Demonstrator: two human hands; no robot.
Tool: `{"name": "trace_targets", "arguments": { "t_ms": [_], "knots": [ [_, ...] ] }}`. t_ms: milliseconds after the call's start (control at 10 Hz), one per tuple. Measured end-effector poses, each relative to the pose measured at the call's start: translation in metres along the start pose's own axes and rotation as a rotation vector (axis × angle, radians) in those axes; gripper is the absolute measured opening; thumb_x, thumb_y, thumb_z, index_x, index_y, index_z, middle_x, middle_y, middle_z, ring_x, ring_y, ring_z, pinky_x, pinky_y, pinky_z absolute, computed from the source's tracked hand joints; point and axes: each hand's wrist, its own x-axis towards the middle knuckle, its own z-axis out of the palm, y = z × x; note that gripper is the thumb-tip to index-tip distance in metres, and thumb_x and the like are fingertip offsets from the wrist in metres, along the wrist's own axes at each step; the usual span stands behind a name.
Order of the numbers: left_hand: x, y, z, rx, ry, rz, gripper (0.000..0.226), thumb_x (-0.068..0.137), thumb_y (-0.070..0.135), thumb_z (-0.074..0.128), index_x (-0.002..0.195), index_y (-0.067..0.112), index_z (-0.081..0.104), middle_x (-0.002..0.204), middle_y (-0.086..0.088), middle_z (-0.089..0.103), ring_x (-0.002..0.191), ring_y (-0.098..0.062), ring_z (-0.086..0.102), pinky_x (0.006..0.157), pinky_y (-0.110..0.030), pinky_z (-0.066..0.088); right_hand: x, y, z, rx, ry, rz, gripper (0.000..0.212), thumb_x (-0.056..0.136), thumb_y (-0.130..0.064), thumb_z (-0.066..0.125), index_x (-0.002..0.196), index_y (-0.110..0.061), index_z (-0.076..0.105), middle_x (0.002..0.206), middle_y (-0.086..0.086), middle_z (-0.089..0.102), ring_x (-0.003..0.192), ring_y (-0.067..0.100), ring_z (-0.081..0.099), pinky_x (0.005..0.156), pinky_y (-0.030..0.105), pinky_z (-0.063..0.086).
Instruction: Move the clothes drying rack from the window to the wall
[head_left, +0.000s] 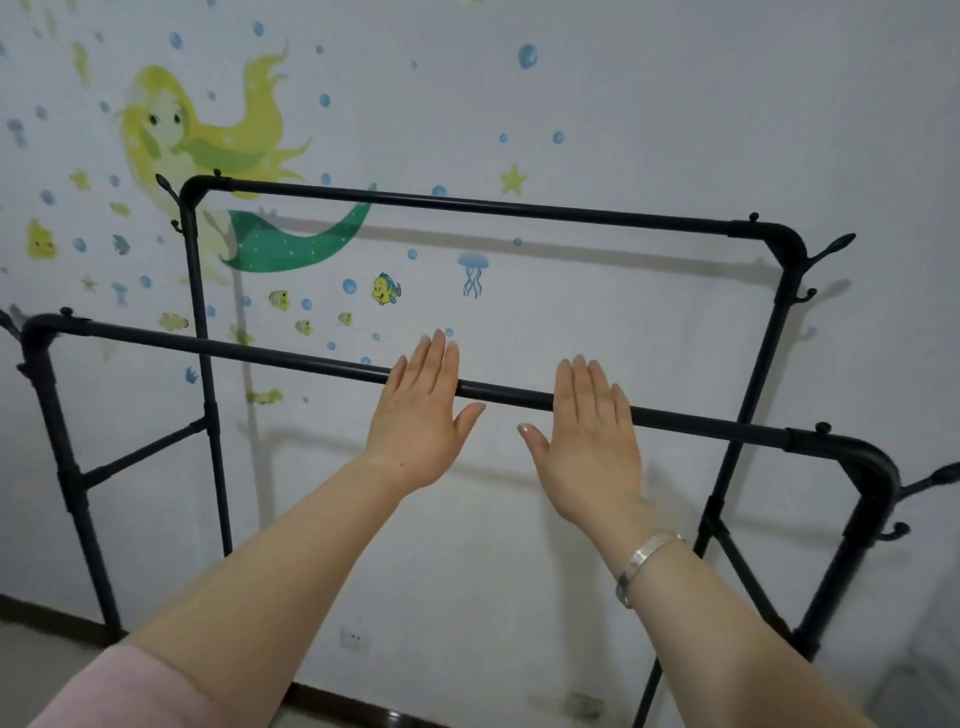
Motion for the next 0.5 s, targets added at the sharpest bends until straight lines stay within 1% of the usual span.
{"name": "trace_targets", "arguments": {
  "t_ms": [100,300,500],
  "knots": [
    [-0.011,-0.004,-0.003,0.020,-0.061,0.045,0.078,0.093,0.056,0.022,0.148,0.008,-0.004,0.159,-0.011,-0.008,0.145,-0.023,-0.008,0.116,-0.039,-0.003,-0.004,-0.006,-0.003,-0.038,-0.064,0.052,0.081,0.095,-0.061,0.015,0.147,-0.009,-0.018,0.159,0.011,-0.019,0.144,0.024,-0.021,0.112,0.037,-0.018],
    [-0.033,-0.014,-0.011,0.067,-0.167,0.055,0.080,0.092,0.060,0.020,0.146,0.014,-0.016,0.157,-0.009,-0.019,0.143,-0.020,-0.018,0.116,-0.042,-0.005,-0.008,-0.018,-0.009,-0.075,-0.148,0.152,0.085,0.095,-0.062,0.019,0.147,-0.008,-0.019,0.158,0.011,-0.023,0.143,0.024,-0.023,0.113,0.040,-0.015],
    [-0.042,-0.020,-0.028,0.069,-0.280,0.101,0.080,0.092,0.062,0.021,0.148,0.016,-0.013,0.157,-0.007,-0.020,0.143,-0.020,-0.019,0.115,-0.045,-0.006,-0.033,-0.026,-0.021,-0.125,-0.253,0.180,0.083,0.095,-0.063,0.017,0.146,-0.010,-0.021,0.157,0.009,-0.025,0.142,0.023,-0.025,0.114,0.042,-0.014]
  ]
}}
